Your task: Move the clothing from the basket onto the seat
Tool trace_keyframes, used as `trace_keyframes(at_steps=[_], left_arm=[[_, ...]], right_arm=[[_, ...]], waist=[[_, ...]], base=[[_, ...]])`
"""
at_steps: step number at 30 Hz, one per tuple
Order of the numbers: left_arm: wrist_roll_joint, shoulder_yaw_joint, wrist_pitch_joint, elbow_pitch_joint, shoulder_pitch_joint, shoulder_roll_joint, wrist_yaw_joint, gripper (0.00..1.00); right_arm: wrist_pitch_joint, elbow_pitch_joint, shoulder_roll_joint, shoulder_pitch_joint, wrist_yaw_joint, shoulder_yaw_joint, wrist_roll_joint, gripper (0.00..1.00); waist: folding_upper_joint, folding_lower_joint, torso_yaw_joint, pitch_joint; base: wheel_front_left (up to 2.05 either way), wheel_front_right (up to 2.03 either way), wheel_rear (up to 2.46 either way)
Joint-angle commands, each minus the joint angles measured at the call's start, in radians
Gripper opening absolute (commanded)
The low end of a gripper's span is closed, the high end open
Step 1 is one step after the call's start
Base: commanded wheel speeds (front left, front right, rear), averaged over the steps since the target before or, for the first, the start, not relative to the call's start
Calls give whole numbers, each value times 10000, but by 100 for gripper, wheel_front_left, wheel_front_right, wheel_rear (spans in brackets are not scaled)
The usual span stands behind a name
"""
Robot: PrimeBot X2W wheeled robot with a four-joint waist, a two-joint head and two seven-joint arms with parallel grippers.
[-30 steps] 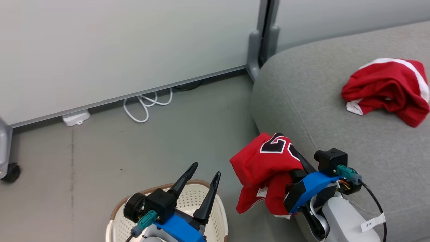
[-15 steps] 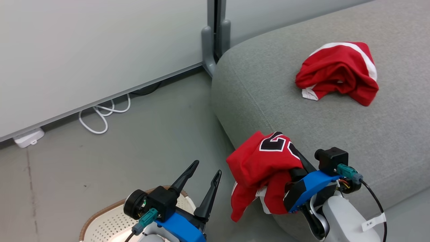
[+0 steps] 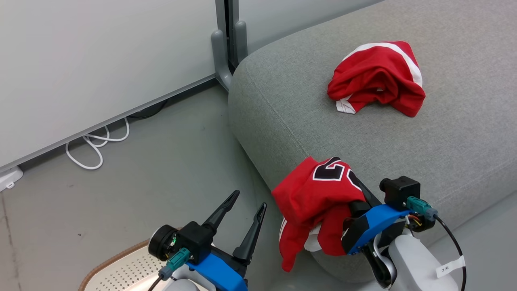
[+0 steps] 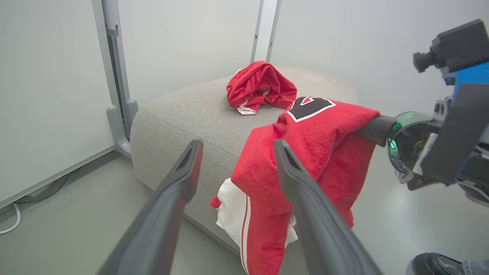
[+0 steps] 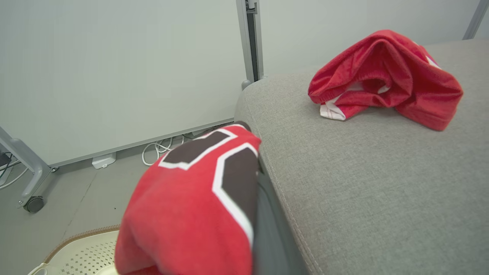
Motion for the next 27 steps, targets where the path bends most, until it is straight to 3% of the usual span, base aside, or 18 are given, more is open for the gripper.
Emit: trace_keyframes(at_steps=[1, 17, 27], left_arm=[[-52, -1, -45, -3, -128, 60, -14, 100], [-76, -60, -45, -10, -207, 112, -14, 100], [143, 32, -45, -175, -549, 347, -14, 100]], right_arm=[[-57, -63, 5, -1, 5, -27, -11, 0], [-58, -119, 5, 13, 5, -178, 23, 0], [-58, -207, 4, -1476, 5, -432, 612, 0]], waist=[[-1, -1, -14, 6], [-1, -1, 118, 99], [-1, -1, 182, 906]], base=[[0, 0, 0], [0, 0, 0], [0, 0, 0]])
